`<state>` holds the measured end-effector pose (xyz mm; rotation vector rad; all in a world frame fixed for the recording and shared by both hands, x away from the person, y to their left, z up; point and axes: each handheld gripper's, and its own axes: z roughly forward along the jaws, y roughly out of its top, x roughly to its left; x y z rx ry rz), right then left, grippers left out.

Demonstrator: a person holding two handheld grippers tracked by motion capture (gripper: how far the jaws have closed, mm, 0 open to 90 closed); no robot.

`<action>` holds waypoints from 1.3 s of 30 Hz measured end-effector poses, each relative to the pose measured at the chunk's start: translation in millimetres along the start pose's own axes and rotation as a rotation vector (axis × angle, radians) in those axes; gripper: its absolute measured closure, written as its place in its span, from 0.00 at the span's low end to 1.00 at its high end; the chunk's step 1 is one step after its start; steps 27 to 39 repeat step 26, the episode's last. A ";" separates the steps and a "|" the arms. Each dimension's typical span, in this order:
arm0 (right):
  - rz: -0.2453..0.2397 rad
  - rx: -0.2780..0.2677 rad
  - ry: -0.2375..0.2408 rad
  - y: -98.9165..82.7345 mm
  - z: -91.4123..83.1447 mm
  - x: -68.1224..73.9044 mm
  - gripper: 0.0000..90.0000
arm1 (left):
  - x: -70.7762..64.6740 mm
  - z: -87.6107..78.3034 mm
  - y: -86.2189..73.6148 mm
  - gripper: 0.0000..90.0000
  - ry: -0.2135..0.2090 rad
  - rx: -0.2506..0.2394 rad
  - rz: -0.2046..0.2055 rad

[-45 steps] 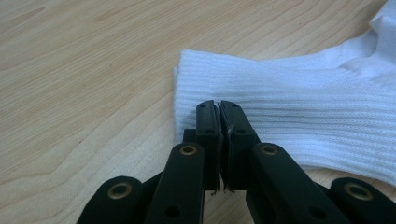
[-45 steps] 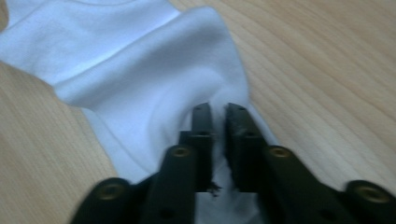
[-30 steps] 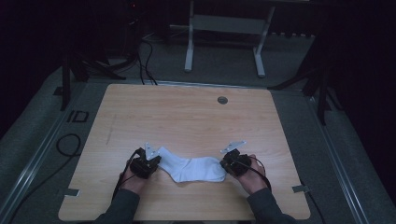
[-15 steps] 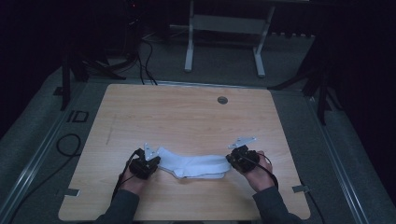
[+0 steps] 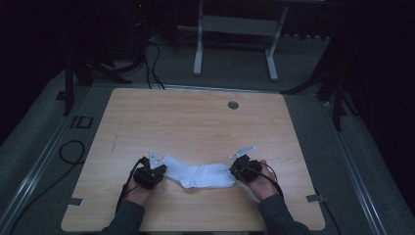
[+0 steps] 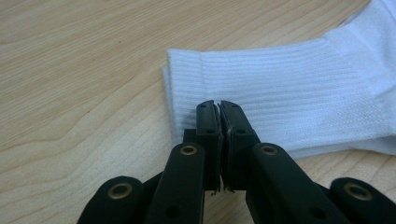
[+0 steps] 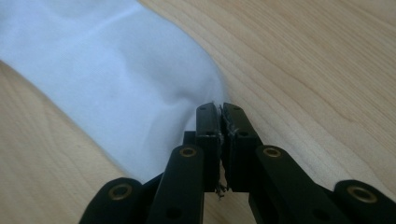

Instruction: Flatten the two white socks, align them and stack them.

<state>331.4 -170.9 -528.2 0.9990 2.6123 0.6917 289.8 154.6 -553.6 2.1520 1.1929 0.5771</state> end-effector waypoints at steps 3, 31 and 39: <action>-0.004 0.011 -0.018 -0.6 3.7 -1.5 0.95 | 0.0 -0.6 -0.1 0.96 0.000 0.004 -0.003; 0.108 -0.103 -0.056 -2.1 -15.6 -20.8 0.57 | 15.0 -23.4 0.4 0.89 -0.037 -0.099 -0.073; 0.108 -0.103 -0.056 -2.1 -15.6 -20.8 0.57 | 15.0 -23.4 0.4 0.89 -0.037 -0.099 -0.073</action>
